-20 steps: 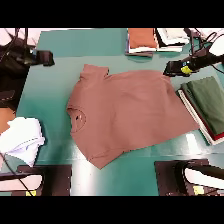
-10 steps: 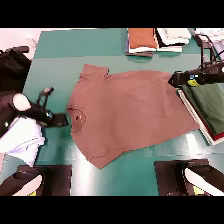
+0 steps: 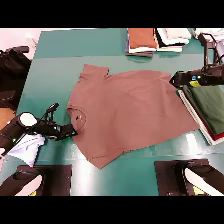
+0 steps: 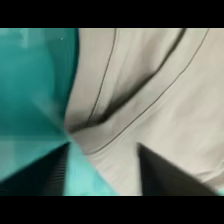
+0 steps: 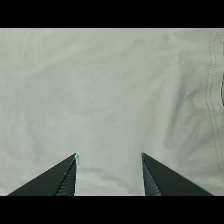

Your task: Fold the shirts.

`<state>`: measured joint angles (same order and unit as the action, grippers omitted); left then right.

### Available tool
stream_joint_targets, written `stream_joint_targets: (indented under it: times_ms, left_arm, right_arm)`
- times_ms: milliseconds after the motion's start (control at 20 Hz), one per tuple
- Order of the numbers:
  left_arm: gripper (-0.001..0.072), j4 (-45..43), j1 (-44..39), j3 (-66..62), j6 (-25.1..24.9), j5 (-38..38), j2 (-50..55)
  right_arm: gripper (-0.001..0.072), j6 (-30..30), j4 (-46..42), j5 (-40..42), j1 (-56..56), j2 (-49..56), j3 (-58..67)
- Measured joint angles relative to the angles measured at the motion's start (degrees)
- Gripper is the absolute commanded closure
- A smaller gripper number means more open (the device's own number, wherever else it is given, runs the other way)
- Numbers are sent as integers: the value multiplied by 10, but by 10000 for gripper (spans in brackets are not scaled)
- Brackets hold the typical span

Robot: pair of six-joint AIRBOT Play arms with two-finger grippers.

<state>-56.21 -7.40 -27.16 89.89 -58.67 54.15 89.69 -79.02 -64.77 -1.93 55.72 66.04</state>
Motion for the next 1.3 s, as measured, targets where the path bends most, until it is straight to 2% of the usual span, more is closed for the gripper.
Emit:
stream_joint_targets:
  times_ms: [50, 300, 550, 600, 650, 700, 950, 1100, 1300]
  left_arm:
    - [675, 8, 0, 3, -5, 7, 0]
    - [685, 6, 0, -42, -33, 70, 0]
    - [681, -177, 0, -200, 16, 118, 30]
    - [601, -209, 0, -234, 23, 115, 46]
    - [279, -236, 0, -269, 29, 109, 65]
    - [175, -252, 2, -297, 33, 98, 82]
    - [168, -297, 50, -369, 38, -17, 123]
    - [169, -287, 83, -337, 21, -77, 122]
    - [170, -220, 96, -245, -3, -99, 119]
  right_arm:
    - [269, 0, 0, 0, 0, 0, 0]
    - [270, 3, 1, -2, 0, -1, 0]
    - [270, 4, 11, -9, 0, -1, 0]
    - [270, 4, 12, -10, 0, -1, 0]
    - [271, 4, 12, -12, 0, -1, 0]
    - [270, 4, 13, -15, 0, -1, 0]
    - [270, 4, 14, -21, 0, -1, 0]
    - [270, 4, 15, -23, 0, -1, 0]
    - [271, 4, 14, -22, 0, -1, 0]
